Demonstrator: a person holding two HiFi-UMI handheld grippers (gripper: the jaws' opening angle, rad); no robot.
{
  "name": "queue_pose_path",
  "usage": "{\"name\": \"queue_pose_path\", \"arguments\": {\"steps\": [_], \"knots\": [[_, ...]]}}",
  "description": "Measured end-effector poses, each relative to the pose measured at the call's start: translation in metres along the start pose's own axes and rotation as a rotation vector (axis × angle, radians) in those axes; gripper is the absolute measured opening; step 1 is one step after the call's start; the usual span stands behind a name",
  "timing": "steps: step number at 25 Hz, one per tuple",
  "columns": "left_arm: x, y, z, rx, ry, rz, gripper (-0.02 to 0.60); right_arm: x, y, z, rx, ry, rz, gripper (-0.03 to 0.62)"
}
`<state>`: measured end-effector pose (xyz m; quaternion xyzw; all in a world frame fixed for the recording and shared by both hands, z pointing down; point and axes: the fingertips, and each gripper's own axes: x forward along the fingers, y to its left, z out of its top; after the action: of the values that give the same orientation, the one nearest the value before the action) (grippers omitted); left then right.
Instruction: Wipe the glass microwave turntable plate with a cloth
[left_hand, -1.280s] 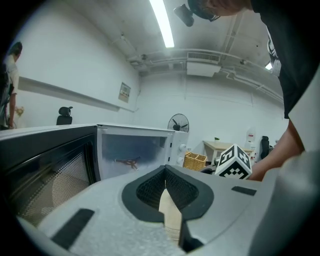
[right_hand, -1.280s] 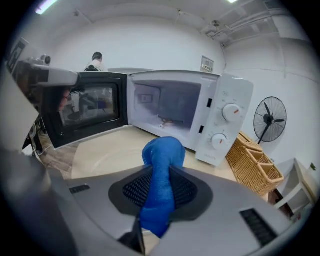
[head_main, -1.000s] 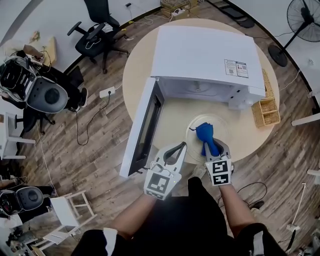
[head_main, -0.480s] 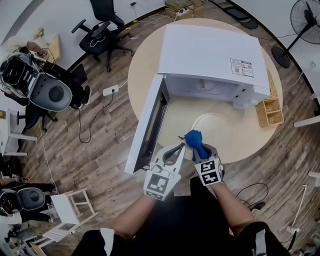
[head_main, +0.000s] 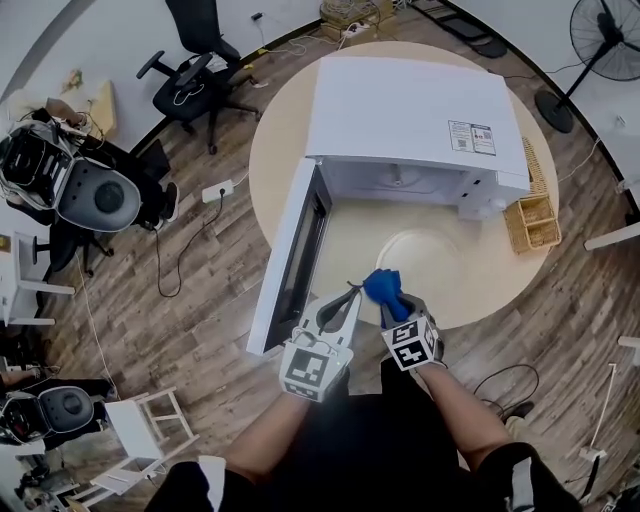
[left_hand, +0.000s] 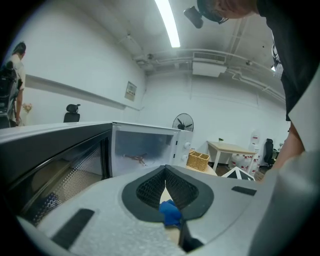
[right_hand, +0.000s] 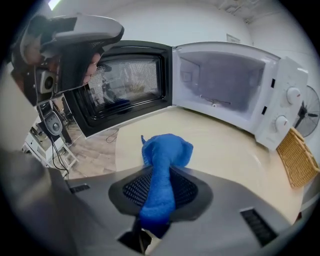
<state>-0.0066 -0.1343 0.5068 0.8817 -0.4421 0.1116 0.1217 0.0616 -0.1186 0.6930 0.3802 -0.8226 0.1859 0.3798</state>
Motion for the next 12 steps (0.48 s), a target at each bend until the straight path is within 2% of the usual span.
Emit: {"name": "queue_pose_path", "arguments": {"steps": [12], "knots": [[0.013,-0.011,0.003,0.009,0.009,-0.034,0.006,-0.015,-0.029,-0.018,0.069,0.003,-0.051,0.083]]}}
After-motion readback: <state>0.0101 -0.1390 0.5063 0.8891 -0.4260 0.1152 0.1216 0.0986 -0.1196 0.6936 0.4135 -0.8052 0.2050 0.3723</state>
